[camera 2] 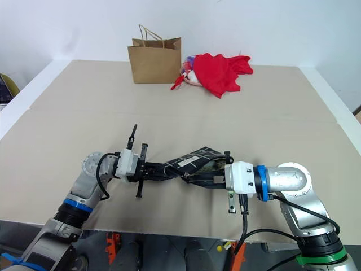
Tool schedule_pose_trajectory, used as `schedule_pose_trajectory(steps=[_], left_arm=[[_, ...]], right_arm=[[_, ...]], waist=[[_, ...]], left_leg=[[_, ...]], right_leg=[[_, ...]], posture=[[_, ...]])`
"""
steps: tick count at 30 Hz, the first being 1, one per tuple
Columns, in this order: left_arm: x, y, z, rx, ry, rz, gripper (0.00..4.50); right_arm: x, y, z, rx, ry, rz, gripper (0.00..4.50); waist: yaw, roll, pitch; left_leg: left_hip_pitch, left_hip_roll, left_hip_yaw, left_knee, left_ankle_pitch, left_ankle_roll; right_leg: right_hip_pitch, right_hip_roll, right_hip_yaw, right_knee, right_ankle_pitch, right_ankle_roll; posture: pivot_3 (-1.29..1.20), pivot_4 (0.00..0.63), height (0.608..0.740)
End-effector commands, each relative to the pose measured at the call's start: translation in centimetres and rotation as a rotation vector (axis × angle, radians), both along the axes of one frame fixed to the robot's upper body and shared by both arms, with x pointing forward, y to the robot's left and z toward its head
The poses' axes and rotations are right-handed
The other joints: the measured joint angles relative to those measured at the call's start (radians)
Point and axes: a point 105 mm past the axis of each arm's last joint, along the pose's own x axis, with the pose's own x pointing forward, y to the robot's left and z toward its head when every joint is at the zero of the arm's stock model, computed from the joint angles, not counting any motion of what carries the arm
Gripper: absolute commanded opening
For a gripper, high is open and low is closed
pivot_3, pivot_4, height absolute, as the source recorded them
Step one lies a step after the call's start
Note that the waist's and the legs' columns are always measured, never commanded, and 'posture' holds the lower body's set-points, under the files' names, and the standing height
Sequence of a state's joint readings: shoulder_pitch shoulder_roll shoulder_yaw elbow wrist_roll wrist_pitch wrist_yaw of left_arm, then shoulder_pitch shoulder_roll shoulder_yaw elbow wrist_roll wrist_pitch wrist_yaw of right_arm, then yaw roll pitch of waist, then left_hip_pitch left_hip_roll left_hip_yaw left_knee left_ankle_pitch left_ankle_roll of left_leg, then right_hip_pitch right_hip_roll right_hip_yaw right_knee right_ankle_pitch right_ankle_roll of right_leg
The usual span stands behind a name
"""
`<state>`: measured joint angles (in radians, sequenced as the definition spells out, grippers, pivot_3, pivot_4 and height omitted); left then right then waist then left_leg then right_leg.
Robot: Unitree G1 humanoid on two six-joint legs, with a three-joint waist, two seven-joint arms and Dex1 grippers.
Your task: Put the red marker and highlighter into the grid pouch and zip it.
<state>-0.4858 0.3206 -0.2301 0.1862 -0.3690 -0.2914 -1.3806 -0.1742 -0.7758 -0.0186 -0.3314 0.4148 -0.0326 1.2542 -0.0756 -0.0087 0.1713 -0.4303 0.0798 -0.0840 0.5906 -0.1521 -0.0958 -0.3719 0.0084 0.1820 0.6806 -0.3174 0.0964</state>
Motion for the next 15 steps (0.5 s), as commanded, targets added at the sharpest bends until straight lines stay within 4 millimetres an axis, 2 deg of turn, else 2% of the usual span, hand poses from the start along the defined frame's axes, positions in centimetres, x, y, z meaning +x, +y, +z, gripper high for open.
schedule_pose_trajectory(steps=[1,5,8,13,15], left_arm=[[0.1,0.1,1.1,-0.009,-0.084,-0.005,0.0],[0.0,0.0,1.1,-0.005,-0.099,-0.021,0.0],[0.0,0.1,1.1,0.001,-0.102,-0.028,0.0],[0.1,0.6,0.9,0.019,-0.098,-0.038,0.0],[0.1,0.7,0.8,0.022,-0.094,-0.036,0.0]], right_arm=[[0.1,-1.7,1.5,0.001,-0.041,-0.066,0.05],[0.7,-4.8,1.8,-0.027,-0.027,-0.171,0.05],[0.7,-6.4,1.8,-0.048,-0.018,-0.222,0.05],[0.7,-10.1,0.9,-0.134,-0.001,-0.337,0.05],[0.7,-10.8,0.5,-0.177,-0.002,-0.353,0.05]], waist=[[0.0,0.0,0.0],[0.001,0.0,0.0],[0.001,0.0,0.0],[0.001,0.0,0.0],[0.001,0.0,0.0]], left_leg=[[0.0,0.0,0.0,0.0,0.0,0.0],[0.0,0.0,0.0,0.0,0.0,0.0],[0.0,0.0,0.0,0.0,0.0,0.0],[0.0,0.0,0.0,0.0,0.0,0.0],[0.0,0.0,0.0,0.0,0.0,0.0]], right_leg=[[0.0,0.0,0.0,0.0,0.0,0.0],[0.0,0.0,0.0,0.0,0.0,0.0],[0.0,0.0,0.0,0.0,0.0,0.0],[0.0,0.0,0.0,0.0,0.0,0.0],[0.0,0.0,0.0,0.0,0.0,0.0]], posture=[[0.0,0.15,0.74],[0.0,0.15,0.74],[0.0,0.15,0.74],[0.0,0.15,0.74],[0.0,0.15,0.74]])
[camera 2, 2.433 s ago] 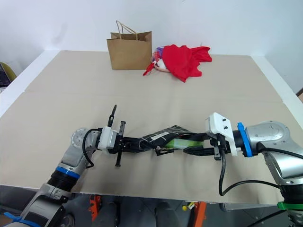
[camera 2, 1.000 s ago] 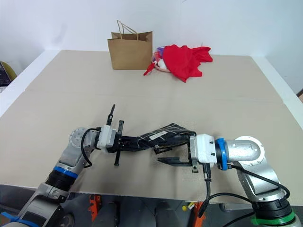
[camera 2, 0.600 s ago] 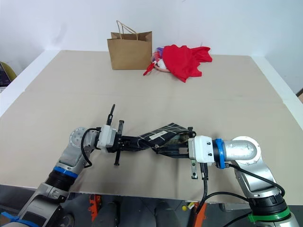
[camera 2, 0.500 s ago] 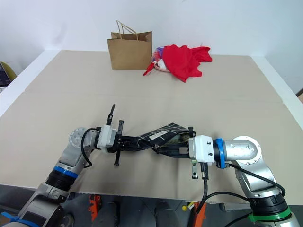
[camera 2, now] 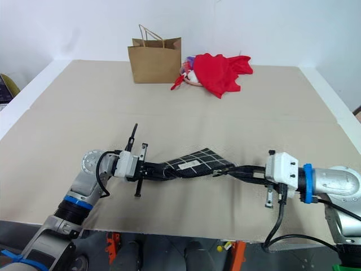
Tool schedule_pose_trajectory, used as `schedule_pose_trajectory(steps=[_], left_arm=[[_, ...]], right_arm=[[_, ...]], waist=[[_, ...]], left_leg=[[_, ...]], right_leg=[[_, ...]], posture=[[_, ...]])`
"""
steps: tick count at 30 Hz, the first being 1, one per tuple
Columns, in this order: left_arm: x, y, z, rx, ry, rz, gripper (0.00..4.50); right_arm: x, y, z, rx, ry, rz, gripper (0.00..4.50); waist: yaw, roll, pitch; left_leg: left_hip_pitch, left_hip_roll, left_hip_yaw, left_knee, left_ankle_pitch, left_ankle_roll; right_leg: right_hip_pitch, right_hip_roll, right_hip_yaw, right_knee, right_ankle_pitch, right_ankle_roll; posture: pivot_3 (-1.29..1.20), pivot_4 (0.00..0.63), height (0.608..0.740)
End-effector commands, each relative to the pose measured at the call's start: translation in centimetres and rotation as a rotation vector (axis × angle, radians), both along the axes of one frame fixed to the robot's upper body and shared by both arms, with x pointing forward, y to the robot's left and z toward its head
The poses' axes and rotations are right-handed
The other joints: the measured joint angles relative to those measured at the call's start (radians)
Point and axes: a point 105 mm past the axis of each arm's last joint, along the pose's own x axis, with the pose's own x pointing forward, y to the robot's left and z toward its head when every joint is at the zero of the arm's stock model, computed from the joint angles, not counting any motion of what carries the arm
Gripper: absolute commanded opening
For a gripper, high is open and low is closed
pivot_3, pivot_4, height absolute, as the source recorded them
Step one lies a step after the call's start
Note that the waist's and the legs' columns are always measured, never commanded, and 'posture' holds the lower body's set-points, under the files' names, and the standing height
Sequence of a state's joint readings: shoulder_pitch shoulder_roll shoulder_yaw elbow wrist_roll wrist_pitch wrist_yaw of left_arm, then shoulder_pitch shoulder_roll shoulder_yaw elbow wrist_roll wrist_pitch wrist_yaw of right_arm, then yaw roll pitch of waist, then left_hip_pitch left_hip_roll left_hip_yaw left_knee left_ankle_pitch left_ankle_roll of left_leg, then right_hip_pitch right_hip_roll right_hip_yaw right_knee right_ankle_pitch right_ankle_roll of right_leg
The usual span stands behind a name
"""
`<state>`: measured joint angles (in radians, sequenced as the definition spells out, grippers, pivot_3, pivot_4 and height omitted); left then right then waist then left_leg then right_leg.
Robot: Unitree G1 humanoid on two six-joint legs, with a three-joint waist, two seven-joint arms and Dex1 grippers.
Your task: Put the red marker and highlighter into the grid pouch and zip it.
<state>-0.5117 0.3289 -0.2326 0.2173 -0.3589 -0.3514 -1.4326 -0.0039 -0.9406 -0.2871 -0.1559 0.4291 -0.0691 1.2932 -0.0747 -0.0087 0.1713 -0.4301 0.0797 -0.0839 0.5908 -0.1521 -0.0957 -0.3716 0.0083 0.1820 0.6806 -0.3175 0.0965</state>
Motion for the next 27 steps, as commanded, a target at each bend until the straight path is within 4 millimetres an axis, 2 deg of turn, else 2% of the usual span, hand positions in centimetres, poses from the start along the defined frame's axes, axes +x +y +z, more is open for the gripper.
schedule_pose_trajectory(steps=[1,8,11,12,13,14,15,16,17,18,20,21,22,23,24,27], left_arm=[[0.3,0.6,0.8,-0.008,-0.029,0.005,0.0],[0.7,0.7,0.4,0.02,0.018,0.034,0.0],[0.8,1.1,-0.5,0.122,0.122,0.045,0.0],[0.9,1.2,-0.6,0.139,0.137,0.048,0.69],[0.9,1.3,-0.7,0.15,0.153,0.05,1.0],[0.8,1.3,-0.7,0.155,0.165,0.049,1.38],[0.8,1.3,-0.6,0.151,0.176,0.047,1.69],[0.8,1.3,-0.3,0.139,0.193,0.052,2.09],[0.9,1.4,-0.1,0.131,0.215,0.06,2.61],[1.0,1.6,0.3,0.122,0.245,0.07,2.79],[1.3,2.1,1.0,0.112,0.315,0.098,3.89],[1.4,2.3,1.3,0.109,0.336,0.113,4.07],[1.5,2.5,1.6,0.101,0.359,0.132,4.5],[1.8,2.8,1.9,0.086,0.382,0.156,4.5],[1.9,2.9,2.1,0.076,0.398,0.173,4.5],[2.6,3.9,2.5,0.044,0.462,0.255,4.5]], right_arm=[[0.0,-1.8,0.5,-0.07,-0.043,-0.045,0.05],[-0.1,-1.9,0.1,-0.023,-0.023,-0.061,0.05],[0.1,-1.5,0.4,0.076,0.006,-0.086,0.05],[0.2,-1.4,0.5,0.096,0.014,-0.093,0.0],[0.3,-1.4,0.5,0.108,0.03,-0.101,0.0],[0.3,-1.5,0.4,0.104,0.033,-0.109,0.66],[0.4,-1.7,0.4,0.099,0.029,-0.123,0.75],[0.5,-2.0,0.3,0.102,0.041,-0.151,1.13],[0.8,-2.5,0.3,0.105,0.04,-0.184,1.75],[1.2,-3.2,0.5,0.138,0.034,-0.238,1.91],[2.1,-4.1,1.5,0.284,0.058,-0.342,3.05],[2.5,-4.3,2.1,0.356,0.068,-0.381,3.21],[2.6,-4.4,2.3,0.409,0.093,-0.405,3.74],[2.7,-4.4,2.5,0.439,0.095,-0.426,4.26],[2.7,-4.4,2.6,0.453,0.098,-0.439,4.46],[2.5,-4.1,1.7,0.487,0.165,-0.473,4.46]], waist=[[-0.001,0.0,0.0],[-0.001,0.0,0.0],[-0.001,0.0,0.0],[-0.003,0.0,0.0],[-0.004,0.0,0.0],[-0.004,0.001,0.0],[-0.003,0.001,0.0],[-0.003,0.001,0.0],[-0.002,0.0,0.0],[-0.001,0.0,0.0],[-0.001,0.0,0.0],[-0.001,0.0,0.0],[-0.002,0.0,0.0],[-0.003,0.001,-0.001],[-0.003,0.001,0.0],[-0.002,0.001,0.0]], left_leg=[[0.0,0.0,0.0,0.0,0.0,0.0],[0.0,0.0,0.0,0.0,0.0,0.0],[0.0,0.0,0.0,0.0,0.0,0.0],[0.0,0.0,0.0,0.0,0.0,0.0],[0.0,0.0,0.0,0.0,0.0,0.0],[0.0,0.0,0.0,0.0,0.0,0.0],[0.0,0.0,0.0,0.0,0.0,0.0],[0.0,0.0,0.0,0.0,0.0,0.0],[0.0,0.0,0.0,0.001,0.0,0.0],[0.0,0.0,0.0,0.001,0.0,0.0],[0.0,0.0,0.0,0.001,0.0,0.0],[0.0,0.0,0.0,0.001,0.0,0.0],[0.0,0.0,0.0,0.001,0.0,0.0],[0.0,0.0,0.0,0.001,0.0,0.0],[0.0,0.0,0.0,0.001,0.0,0.0],[0.0,0.0,0.0,0.0,0.0,0.0]], right_leg=[[0.0,0.0,0.0,0.0,0.0,0.0],[0.0,0.0,0.0,0.0,0.0,0.0],[0.0,0.0,0.0,0.0,0.0,0.0],[0.0,0.0,0.0,0.0,0.0,0.0],[0.0,0.0,0.0,0.0,0.0,0.0],[0.0,0.0,0.0,0.0,0.0,0.0],[0.0,0.0,0.0,0.0,0.0,0.0],[0.0,0.0,0.0,0.0,0.0,0.0],[0.0,0.0,0.0,0.0,0.0,0.0],[0.0,0.0,0.0,0.0,0.0,0.0],[0.0,0.0,0.0,0.0,0.0,0.0],[0.0,0.0,0.0,0.0,0.0,0.0],[0.0,0.0,0.0,0.0,0.0,0.0],[0.0,0.0,0.0,0.0,0.0,0.0],[0.0,0.0,0.0,0.0,0.0,0.0],[0.0,0.0,0.0,0.0,0.0,0.0]], posture=[[0.0,0.15,0.74],[0.0,0.15,0.74],[0.0,0.15,0.74],[0.0,0.15,0.74],[0.0,0.15,0.74],[0.0,0.15,0.74],[0.0,0.15,0.74],[0.0,0.15,0.74],[0.0,0.15,0.74],[0.0,0.15,0.74],[0.0,0.15,0.74],[0.0,0.15,0.74],[0.0,0.15,0.74],[0.0,0.15,0.74],[0.0,0.15,0.74],[0.0,0.15,0.74]])
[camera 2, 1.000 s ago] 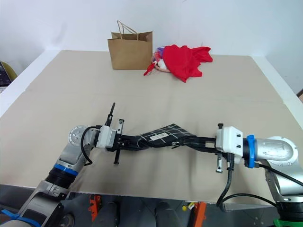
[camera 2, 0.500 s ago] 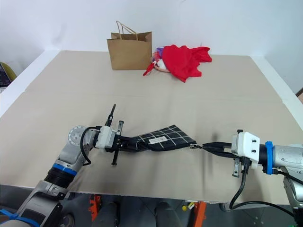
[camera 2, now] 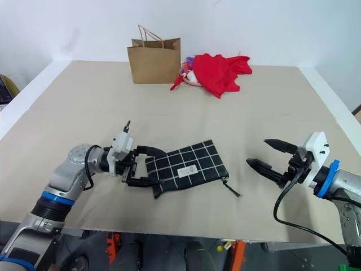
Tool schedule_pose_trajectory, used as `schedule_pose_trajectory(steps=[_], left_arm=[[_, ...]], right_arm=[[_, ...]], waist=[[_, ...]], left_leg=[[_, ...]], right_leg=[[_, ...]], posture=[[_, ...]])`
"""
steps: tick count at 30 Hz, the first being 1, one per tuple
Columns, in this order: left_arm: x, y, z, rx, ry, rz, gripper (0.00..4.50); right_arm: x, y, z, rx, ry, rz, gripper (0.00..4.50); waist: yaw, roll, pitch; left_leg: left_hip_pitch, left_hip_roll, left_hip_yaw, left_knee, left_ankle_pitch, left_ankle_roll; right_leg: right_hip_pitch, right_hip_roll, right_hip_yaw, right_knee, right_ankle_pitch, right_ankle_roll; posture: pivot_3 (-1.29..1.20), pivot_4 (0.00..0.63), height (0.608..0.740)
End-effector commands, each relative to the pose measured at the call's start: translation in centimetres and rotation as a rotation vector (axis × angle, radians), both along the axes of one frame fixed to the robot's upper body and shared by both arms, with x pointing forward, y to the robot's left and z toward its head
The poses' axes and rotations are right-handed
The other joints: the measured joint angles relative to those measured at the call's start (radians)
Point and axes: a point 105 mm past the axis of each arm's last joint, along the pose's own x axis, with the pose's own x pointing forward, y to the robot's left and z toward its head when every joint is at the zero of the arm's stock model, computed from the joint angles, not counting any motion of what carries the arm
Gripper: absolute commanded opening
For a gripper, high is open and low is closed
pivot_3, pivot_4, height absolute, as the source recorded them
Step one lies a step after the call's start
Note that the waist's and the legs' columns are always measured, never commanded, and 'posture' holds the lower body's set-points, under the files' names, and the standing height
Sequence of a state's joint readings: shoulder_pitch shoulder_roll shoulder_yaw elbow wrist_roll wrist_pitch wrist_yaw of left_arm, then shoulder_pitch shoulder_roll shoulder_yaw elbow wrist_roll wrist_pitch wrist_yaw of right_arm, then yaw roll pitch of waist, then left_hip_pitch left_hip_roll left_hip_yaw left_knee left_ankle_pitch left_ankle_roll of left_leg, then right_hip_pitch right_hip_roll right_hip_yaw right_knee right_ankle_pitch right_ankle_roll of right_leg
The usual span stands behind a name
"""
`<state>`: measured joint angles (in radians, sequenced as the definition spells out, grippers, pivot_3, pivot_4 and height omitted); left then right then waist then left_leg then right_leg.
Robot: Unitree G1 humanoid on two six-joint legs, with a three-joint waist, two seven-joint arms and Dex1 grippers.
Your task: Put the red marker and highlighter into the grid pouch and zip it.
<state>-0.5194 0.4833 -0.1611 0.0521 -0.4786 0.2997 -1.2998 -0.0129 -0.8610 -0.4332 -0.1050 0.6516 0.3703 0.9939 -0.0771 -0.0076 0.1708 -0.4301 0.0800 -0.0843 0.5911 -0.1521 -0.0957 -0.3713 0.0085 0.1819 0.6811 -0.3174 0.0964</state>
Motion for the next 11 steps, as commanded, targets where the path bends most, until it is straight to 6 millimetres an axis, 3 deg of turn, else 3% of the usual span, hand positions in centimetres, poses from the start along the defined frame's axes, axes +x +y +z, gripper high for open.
schedule_pose_trajectory(steps=[1,11], left_arm=[[0.6,1.1,1.7,-0.033,0.009,0.09,4.5],[4.3,4.9,0.7,-0.004,-0.025,0.479,4.5]], right_arm=[[-0.4,0.3,0.6,0.041,-0.004,-0.023,4.46],[0.3,0.3,-0.5,-0.016,-0.068,-0.129,4.46]], waist=[[0.0,0.0,0.0],[0.001,0.0,0.0]], left_leg=[[0.0,0.0,0.0,0.0,0.0,0.0],[0.0,0.0,0.0,0.0,0.0,0.0]], right_leg=[[0.0,0.0,0.0,0.0,0.0,0.0],[0.0,0.0,0.0,0.0,0.0,0.0]], posture=[[0.0,0.15,0.74],[0.0,0.15,0.74]])
